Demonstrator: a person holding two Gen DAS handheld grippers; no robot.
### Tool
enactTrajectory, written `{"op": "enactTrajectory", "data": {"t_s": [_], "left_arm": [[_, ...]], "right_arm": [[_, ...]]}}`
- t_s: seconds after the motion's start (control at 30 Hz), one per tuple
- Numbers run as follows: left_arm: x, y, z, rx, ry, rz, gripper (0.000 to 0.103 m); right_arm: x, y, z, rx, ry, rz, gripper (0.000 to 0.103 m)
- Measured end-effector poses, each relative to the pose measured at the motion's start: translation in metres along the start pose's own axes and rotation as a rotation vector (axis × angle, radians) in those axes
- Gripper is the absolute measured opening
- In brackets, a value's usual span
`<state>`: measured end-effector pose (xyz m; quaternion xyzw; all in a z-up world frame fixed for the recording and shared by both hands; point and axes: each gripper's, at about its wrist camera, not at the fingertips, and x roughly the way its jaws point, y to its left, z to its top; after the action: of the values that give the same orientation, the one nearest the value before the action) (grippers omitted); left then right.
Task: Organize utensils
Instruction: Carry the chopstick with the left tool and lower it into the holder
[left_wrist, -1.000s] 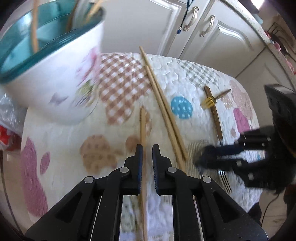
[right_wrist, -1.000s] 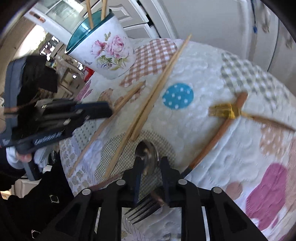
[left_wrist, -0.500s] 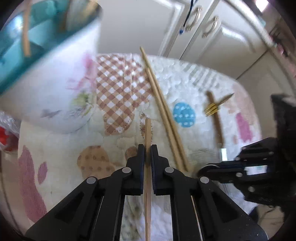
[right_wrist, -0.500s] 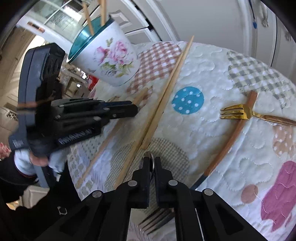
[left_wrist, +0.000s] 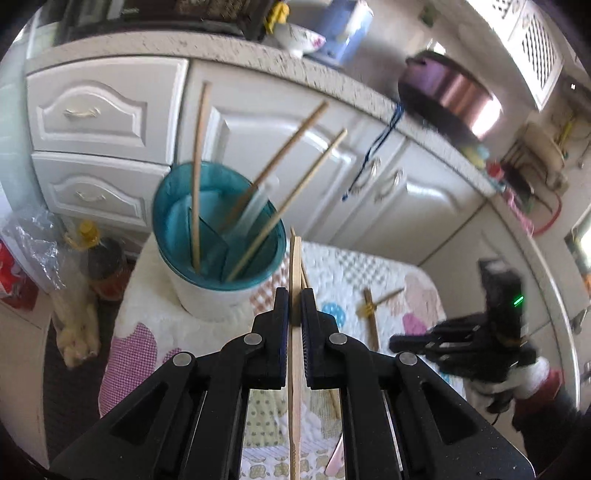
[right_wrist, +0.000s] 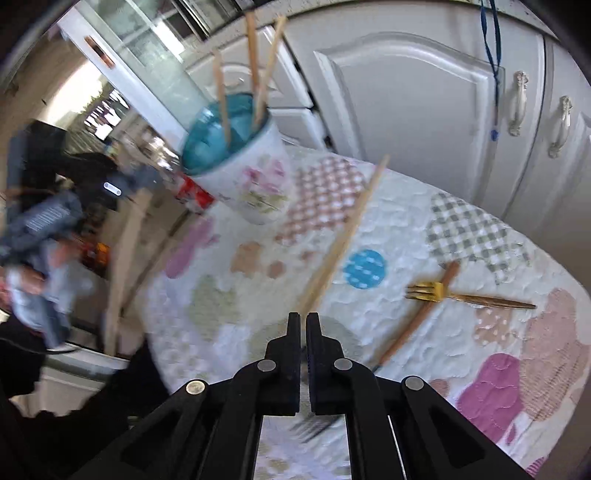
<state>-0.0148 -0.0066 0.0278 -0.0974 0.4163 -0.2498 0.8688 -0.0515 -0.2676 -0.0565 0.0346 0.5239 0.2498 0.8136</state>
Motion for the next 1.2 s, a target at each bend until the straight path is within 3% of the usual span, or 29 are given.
{"op": "enactTrajectory", "data": {"t_s": [0.13,0.17,0.3,0.37,0.57,0.83,1.2], "left_arm": [[0.009,0.003,-0.008,-0.044,0.012,-0.012,0.005],[0.01,0.003,-0.009,-0.048,0.017,-0.009,0.005],[0.015,0.0,-0.009,-0.071,0.015,-0.012,0.005],[0.014,-0.002,-0.006,-0.064,0.002,-0.01,0.005],[-0.008,0.005,0.026,-0.054,-0.113,0.026,0.005],[-0.032,0.016,0.083,-0.021,-0.337,0.163,0.005],[-0.023,0.033,0.139,-0.004,-0.504,0.248,0.005]], "right_arm": [[0.027,-0.012,-0.014,0.034,0.079,-0.013,0.025],[0.036,-0.015,-0.02,0.051,0.1,-0.005,0.026],[0.059,-0.016,-0.033,0.068,0.123,-0.001,0.024],[0.06,-0.015,-0.035,0.086,0.095,0.005,0.008],[0.053,-0.001,-0.028,0.036,0.138,0.014,0.004],[-0.004,0.005,0.007,0.02,0.017,0.037,0.003],[-0.087,0.034,0.102,-0.025,-0.248,0.012,0.003]]}}
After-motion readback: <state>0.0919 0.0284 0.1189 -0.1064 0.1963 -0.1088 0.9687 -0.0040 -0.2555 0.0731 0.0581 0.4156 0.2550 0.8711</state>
